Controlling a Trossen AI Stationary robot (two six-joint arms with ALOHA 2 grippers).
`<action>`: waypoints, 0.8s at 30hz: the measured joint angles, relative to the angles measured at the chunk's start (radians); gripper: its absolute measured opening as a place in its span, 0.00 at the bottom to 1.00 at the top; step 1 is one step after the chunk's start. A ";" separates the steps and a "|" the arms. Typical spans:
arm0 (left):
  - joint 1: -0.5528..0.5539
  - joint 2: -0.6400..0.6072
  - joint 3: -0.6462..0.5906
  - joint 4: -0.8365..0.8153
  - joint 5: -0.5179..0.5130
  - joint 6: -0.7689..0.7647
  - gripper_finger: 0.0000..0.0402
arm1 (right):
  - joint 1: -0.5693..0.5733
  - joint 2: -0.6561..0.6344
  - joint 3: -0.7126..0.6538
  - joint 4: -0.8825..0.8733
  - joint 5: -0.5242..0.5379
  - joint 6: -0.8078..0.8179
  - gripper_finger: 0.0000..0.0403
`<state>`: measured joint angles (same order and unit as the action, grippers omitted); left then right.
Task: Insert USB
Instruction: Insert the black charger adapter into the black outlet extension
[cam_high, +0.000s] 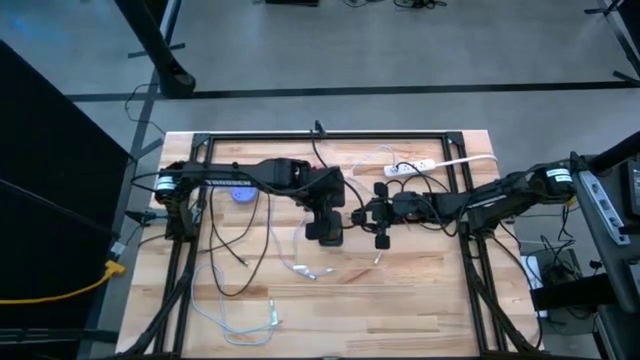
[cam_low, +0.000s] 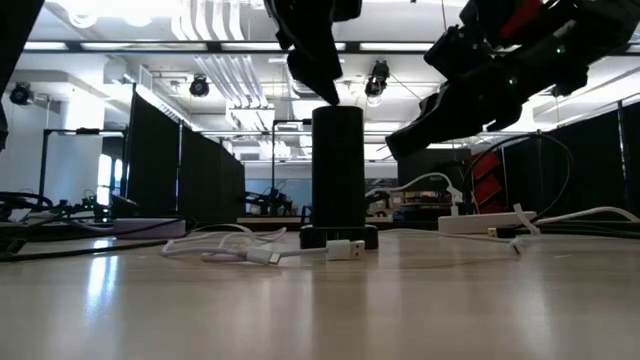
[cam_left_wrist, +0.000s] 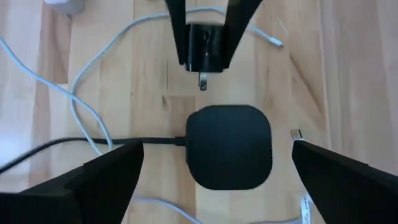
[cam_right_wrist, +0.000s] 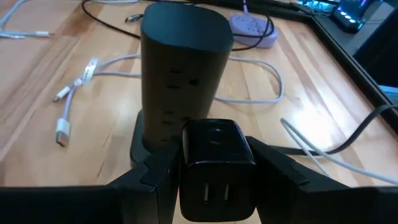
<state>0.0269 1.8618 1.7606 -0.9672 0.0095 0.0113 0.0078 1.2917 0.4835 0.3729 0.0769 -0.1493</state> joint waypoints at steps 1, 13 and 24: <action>0.000 0.000 -0.013 0.014 0.000 -0.008 0.99 | 0.000 -0.005 0.000 -0.003 -0.004 0.002 0.36; -0.002 0.000 -0.137 0.174 0.061 -0.051 0.99 | 0.000 -0.078 0.000 -0.032 0.000 -0.016 0.36; 0.007 0.000 -0.249 0.270 -0.009 -0.037 0.99 | 0.000 -0.088 0.000 -0.060 0.001 0.017 0.36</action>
<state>0.0339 1.8618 1.5120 -0.6970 0.0008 -0.0261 0.0078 1.2037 0.4831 0.3131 0.0783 -0.1320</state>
